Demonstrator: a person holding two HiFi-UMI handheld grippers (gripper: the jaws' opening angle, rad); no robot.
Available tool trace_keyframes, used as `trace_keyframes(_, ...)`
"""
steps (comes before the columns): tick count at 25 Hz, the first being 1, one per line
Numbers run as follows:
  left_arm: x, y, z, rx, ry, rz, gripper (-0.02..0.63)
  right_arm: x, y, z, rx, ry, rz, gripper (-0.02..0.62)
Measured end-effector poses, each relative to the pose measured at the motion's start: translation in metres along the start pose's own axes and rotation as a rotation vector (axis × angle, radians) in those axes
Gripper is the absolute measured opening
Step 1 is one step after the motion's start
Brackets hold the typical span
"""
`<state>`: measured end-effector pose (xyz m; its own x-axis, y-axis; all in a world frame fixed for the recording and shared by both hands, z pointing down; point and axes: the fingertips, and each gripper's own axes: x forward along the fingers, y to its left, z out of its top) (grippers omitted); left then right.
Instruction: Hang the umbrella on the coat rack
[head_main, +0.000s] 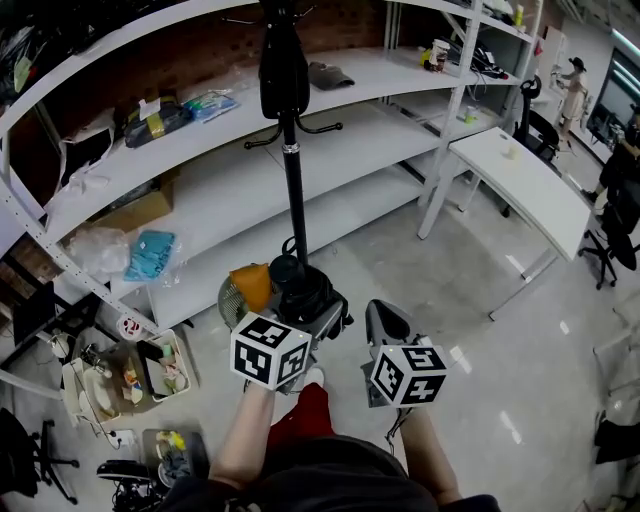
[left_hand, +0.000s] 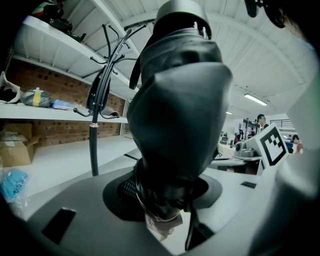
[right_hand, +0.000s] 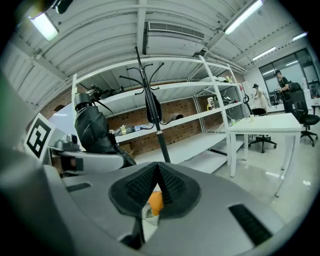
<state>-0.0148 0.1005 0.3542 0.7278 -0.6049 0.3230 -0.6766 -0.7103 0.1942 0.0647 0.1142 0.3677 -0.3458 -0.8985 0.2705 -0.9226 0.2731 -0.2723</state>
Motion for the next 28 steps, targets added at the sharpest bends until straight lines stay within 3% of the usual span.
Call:
trace_keyframes(20,0.092,0.137,0.053,0.012,0.049,-0.05,0.202,0.171,-0.039,0.065,0.034,0.027,-0.044,0.018)
trace_keyframes(28,0.127,0.168,0.062,0.032,0.076,-0.087,0.202,0.214,-0.057,0.076,0.051,0.027,-0.077,0.018)
